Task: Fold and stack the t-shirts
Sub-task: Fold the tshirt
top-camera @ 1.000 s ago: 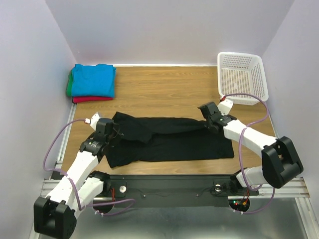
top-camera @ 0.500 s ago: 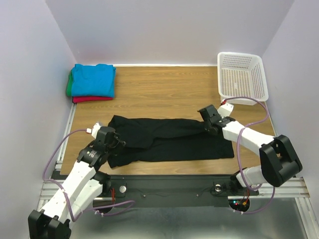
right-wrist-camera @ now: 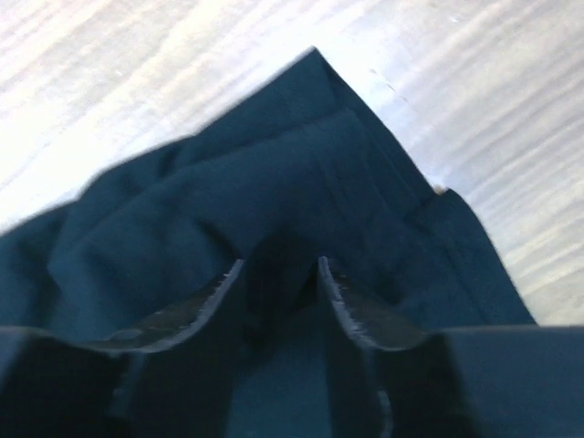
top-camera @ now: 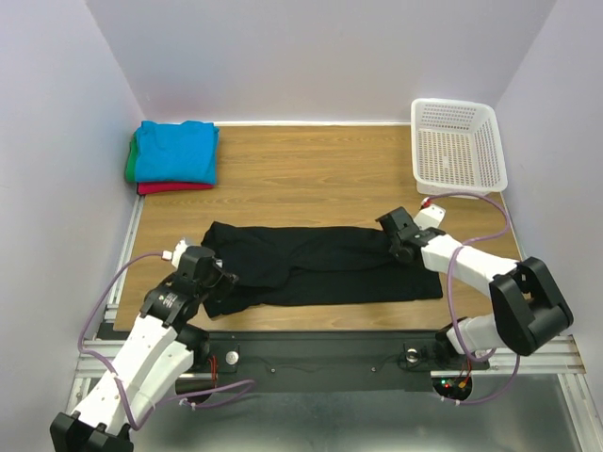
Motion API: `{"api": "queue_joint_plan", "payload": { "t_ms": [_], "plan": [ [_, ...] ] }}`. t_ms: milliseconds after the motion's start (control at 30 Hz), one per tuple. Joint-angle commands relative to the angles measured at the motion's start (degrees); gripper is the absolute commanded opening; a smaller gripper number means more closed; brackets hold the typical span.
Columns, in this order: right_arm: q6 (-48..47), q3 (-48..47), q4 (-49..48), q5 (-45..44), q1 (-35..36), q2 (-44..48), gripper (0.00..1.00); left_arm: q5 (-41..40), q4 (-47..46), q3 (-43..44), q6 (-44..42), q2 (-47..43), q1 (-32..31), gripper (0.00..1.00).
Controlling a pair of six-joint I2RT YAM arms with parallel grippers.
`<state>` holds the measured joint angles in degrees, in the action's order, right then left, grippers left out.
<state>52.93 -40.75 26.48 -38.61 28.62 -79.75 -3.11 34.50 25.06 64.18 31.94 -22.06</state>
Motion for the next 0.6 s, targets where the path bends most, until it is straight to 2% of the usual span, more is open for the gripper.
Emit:
{"api": "queue_joint_plan", "payload": {
  "t_ms": [0,33,67,100,167,333,433,567],
  "plan": [
    [1.1,1.2,0.7,-2.2,0.5,4.2,0.47,2.8,2.8,-0.3,0.1,-3.6,-0.3,0.18],
    [0.9,1.2,0.9,-2.3,0.5,4.8,0.51,2.8,3.4,0.2,0.0,-4.4,-0.3,0.30],
    [0.5,0.9,1.4,-2.3,0.5,5.6,0.56,2.8,4.0,0.8,-0.2,-5.8,-0.3,0.52],
    [0.4,0.7,1.8,-2.6,0.5,6.9,0.57,2.9,4.3,1.8,-0.2,-6.4,-0.4,0.83],
    [0.2,0.1,2.8,-3.1,0.5,8.5,0.62,2.3,5.2,3.1,0.1,-7.4,-0.4,0.99],
    [-1.9,-2.5,3.1,-4.8,0.5,10.3,0.70,-1.4,4.1,8.5,-1.7,-3.8,-0.4,0.99],
    [-3.1,-4.2,3.1,-5.4,0.4,8.7,0.68,-2.8,-2.1,9.7,-4.4,-0.1,-0.4,0.99],
    [-5.4,-4.7,3.1,-6.5,-1.3,5.1,0.66,-0.9,-17.8,9.3,-7.9,11.5,-0.3,0.99]
  ]
}}
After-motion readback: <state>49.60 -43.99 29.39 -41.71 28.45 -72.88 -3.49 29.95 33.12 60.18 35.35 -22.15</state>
